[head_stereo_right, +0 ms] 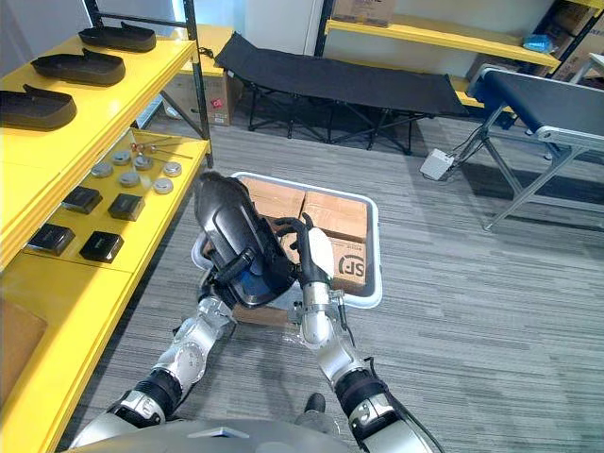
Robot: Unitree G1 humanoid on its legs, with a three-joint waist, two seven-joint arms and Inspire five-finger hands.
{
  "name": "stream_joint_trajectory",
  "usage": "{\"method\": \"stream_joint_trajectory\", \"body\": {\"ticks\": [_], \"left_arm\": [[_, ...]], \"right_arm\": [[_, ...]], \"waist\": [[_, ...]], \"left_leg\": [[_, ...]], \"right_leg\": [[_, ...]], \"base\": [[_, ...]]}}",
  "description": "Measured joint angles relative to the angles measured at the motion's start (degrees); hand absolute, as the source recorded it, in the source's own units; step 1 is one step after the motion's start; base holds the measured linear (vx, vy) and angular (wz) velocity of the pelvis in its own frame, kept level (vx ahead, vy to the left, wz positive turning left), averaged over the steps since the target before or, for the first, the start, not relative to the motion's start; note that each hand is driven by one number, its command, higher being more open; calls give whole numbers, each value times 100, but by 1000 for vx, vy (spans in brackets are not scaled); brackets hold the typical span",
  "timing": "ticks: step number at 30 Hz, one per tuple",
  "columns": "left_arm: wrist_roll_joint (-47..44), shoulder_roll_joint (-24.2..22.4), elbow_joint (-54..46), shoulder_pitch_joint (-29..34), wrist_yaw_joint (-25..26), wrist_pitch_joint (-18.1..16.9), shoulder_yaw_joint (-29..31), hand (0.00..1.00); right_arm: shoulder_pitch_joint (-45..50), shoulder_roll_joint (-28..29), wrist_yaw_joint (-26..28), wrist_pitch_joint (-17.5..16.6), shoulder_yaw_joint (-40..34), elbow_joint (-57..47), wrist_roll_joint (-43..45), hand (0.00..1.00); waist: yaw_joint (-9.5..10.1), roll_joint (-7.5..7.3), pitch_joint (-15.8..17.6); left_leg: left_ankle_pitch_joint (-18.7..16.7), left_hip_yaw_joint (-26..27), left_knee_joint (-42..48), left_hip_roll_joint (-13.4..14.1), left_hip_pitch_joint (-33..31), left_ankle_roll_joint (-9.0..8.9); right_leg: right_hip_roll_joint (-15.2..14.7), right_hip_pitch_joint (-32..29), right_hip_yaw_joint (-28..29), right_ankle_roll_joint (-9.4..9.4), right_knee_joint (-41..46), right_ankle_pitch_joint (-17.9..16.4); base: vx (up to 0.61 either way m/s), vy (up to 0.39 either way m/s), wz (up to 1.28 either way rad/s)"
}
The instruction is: Walk over and take three plastic housings, then place them on the shelf
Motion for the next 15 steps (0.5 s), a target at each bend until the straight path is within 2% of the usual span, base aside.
{"method": "stream_joint_trajectory", "body": {"ticks": [2, 3, 8, 15], "left_arm": [[691, 41, -328, 20, 331, -19, 90, 0], [1317, 62, -648, 50, 635, -64, 201, 0], [2654, 120, -1589, 71, 1409, -125, 481, 0], [4144, 177, -1887, 140, 2488, -203, 639, 0]], "right_arm": [[31, -38, -37, 33, -21, -127, 201, 100], [106, -58, -94, 55, -38, -422, 397, 100], [327, -51, -183, 58, -345, -1301, 941, 100], [837, -47, -238, 59, -528, -1362, 1308, 100]], "waist": [[21, 40, 26], [26, 57, 36], [28, 62, 32], [6, 85, 19]], "left_leg": [[-26, 3, 5, 1, -2, 33], [-31, 5, 9, 1, -9, 37], [-123, 47, 98, 3, -15, 40], [-172, 107, 103, -3, -26, 48]], "right_leg": [[0, -2, 4, -4, 1, -2], [1, -8, 8, -5, 2, -1], [-6, -12, 44, -5, 2, -1], [-6, -65, 60, -6, 4, -1]], "base": [[0, 0, 0], [0, 0, 0], [8, 6, -4], [9, 6, -3]]}}
